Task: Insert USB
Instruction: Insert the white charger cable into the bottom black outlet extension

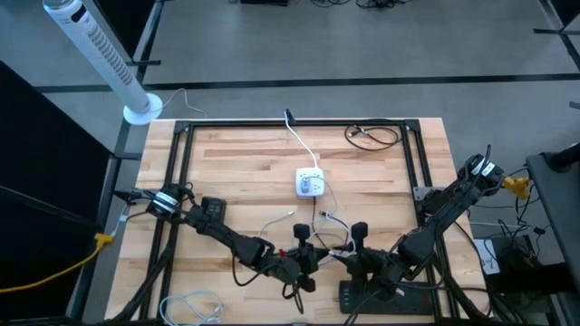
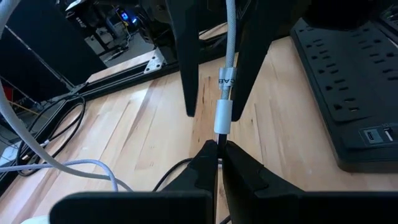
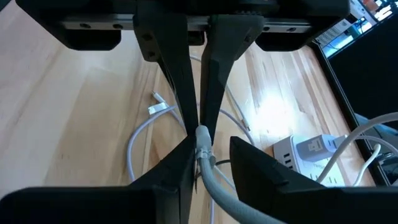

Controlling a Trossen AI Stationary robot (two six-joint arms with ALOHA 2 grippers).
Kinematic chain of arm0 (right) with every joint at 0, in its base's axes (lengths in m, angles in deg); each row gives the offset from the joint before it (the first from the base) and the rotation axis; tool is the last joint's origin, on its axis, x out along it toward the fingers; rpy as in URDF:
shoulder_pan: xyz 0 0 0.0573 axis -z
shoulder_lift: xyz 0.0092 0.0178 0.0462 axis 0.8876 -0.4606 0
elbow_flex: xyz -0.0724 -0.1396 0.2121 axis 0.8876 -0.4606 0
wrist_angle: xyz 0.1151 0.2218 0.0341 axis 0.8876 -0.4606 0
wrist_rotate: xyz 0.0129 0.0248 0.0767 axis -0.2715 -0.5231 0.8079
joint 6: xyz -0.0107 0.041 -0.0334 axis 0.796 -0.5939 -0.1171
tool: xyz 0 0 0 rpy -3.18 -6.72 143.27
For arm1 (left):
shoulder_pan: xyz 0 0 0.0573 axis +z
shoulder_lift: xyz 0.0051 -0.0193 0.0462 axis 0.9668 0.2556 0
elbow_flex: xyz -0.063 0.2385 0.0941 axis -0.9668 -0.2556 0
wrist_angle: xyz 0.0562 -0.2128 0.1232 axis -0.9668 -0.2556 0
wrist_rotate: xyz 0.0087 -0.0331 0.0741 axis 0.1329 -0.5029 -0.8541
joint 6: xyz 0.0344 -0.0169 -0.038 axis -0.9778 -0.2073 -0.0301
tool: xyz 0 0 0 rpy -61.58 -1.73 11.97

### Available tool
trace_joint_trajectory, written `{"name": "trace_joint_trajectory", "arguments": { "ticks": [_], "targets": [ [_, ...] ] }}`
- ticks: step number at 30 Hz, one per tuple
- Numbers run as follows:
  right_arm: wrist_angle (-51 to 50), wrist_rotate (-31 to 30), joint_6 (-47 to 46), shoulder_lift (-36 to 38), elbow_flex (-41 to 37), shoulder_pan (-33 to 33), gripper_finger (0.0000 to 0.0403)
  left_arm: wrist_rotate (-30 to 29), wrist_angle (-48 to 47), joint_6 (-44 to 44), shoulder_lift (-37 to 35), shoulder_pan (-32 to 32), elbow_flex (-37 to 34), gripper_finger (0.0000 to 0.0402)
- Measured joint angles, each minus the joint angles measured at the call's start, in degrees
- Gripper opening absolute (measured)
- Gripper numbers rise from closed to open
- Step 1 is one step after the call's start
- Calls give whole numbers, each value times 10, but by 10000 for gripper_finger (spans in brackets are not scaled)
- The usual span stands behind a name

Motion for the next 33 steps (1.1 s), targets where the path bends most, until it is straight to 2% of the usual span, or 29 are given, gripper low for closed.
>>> {"name": "trace_joint_trajectory", "arguments": {
  "ticks": [5,12,17,19,23,27,33],
  "targets": [
    [0,0,0,0,0,0,81,0,4,0,0,0,0,1],
    [-1,6,0,0,0,1,14,0,5,0,0,0,0,1],
    [0,14,-6,0,0,1,12,1,4,0,0,0,0,2],
    [-2,21,-7,0,3,1,12,3,1,0,0,0,0,16],
    [-11,76,-33,0,36,2,12,4,-16,-10,-1,-4,0,67],
    [-68,168,-86,-15,92,1,12,0,-89,-3,-3,-11,4,118],
    [-220,288,-190,-90,208,1,12,-95,-255,110,-22,-33,6,162]
  ]
}}
